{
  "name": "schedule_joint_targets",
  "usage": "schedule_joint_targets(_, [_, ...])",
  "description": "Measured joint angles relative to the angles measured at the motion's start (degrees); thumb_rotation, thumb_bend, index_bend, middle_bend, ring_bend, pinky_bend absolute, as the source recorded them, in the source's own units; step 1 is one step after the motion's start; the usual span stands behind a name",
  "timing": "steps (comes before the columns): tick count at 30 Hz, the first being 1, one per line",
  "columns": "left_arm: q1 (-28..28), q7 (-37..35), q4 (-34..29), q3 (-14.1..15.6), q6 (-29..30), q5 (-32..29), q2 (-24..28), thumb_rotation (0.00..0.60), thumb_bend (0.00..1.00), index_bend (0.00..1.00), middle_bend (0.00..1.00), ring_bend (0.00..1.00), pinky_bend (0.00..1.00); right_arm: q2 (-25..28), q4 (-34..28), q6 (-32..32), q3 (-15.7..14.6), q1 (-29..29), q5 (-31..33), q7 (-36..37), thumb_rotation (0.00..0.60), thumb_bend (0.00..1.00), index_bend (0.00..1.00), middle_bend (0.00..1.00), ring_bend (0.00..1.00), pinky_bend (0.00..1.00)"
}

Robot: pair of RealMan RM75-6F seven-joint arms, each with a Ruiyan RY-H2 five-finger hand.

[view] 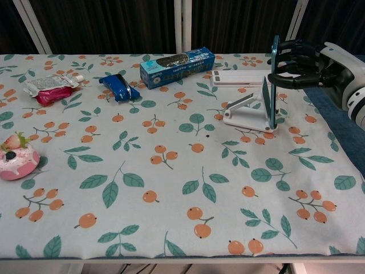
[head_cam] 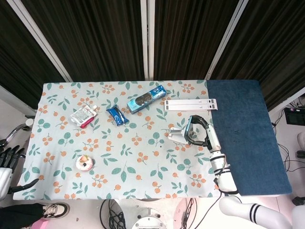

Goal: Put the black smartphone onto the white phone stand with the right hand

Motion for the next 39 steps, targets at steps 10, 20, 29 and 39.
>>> schedule_joint_targets(10, [0.1, -0.2, 0.2, -0.1, 0.1, -0.1, 0.0, 0.159, 0.01, 0.05, 0.04, 0.0, 0.12, 0.3, -0.2, -1.2, 0.0, -0.1, 0.5, 0.1, 0.6, 0.24, 0.68, 0.35, 0.32, 0.1])
schedule_joint_targets(20, [0.2, -0.3, 0.3, 0.0, 0.0, -0.2, -0.1, 0.158, 0.01, 0.05, 0.04, 0.0, 0.12, 1.4, -0.3, -2.1, -1.0, 0.1, -2.3, 3.3, 0.6, 0.14, 0.06, 0.0, 0.0, 0.0])
schedule_joint_targets(29, [0.2, -0.3, 0.3, -0.1, 0.1, -0.2, -0.1, 0.16, 0.01, 0.05, 0.04, 0.0, 0.12, 1.3, 1.2, 0.0, -1.7, -0.3, -4.4, 5.4, 0.6, 0.07, 0.0, 0.0, 0.0, 0.0])
schedule_joint_targets(39, [0.2, 0.1, 0.0, -0.1, 0.3, 0.0, 0.1, 0.16, 0.01, 0.05, 0.04, 0.0, 0.12, 2.0, 2.4, 8.5, -2.4, -2.3, -9.5, 6.2, 0.6, 0.05, 0.0, 0.0, 0.0, 0.0])
